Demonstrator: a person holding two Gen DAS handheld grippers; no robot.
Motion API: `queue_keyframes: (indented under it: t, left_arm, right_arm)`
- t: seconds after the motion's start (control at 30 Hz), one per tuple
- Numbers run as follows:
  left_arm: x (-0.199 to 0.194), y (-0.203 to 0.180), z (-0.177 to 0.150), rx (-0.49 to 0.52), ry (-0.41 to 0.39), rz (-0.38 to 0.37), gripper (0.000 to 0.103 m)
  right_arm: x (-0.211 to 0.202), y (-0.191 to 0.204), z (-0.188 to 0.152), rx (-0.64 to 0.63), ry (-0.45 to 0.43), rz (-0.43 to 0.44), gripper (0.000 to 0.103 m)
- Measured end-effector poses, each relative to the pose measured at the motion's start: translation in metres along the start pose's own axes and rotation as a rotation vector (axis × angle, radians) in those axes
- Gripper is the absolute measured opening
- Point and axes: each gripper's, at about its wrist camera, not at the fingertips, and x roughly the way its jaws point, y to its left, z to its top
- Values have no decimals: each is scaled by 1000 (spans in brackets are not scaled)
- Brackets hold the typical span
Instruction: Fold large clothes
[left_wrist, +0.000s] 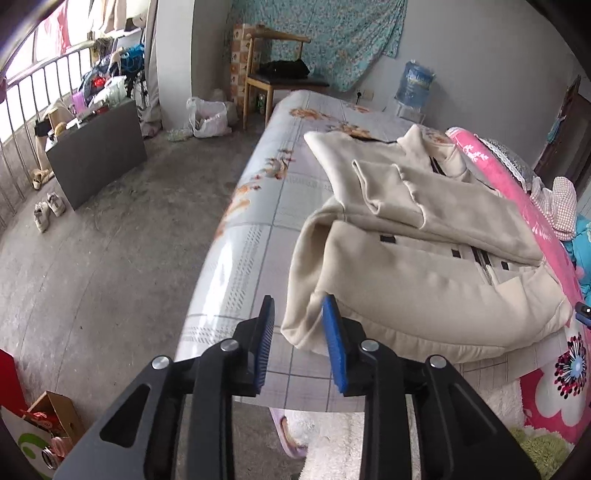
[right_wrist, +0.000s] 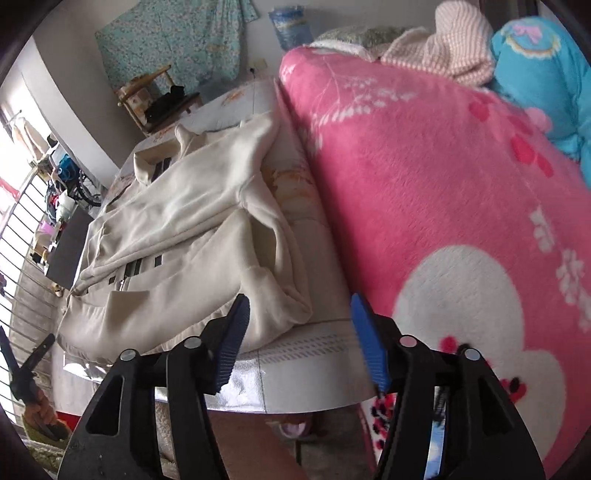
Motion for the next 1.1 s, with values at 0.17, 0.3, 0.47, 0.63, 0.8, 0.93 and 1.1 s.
queue_keyframes:
  t: [0.17, 0.3, 0.47, 0.63, 0.8, 0.93, 1.1]
  left_arm:
    - [-9, -27, 16, 37, -30, -137, 35]
    - [29, -73, 14, 115, 65, -141, 40]
    - [75, -93, 3, 199, 109, 45, 38]
    - [75, -101, 1, 242, 57, 63, 8]
    - [62, -103, 6, 279, -8, 79, 2]
    - [38, -98, 27, 253, -95, 64, 2]
    - [58, -100, 38, 250, -108, 65, 2]
  right_arm:
    - [-16, 39, 16, -110, -63, 77, 66]
    - [20, 96, 9, -226, 30, 246, 68]
    - [70, 158, -10, -352, 161, 283, 68]
    - [101, 180, -27, -426, 238, 222, 35]
    - [77, 180, -19, -409, 178, 246, 2]
    - [45, 190, -5, -427, 50, 237, 2]
    - [66, 192, -1, -425, 29, 190, 2]
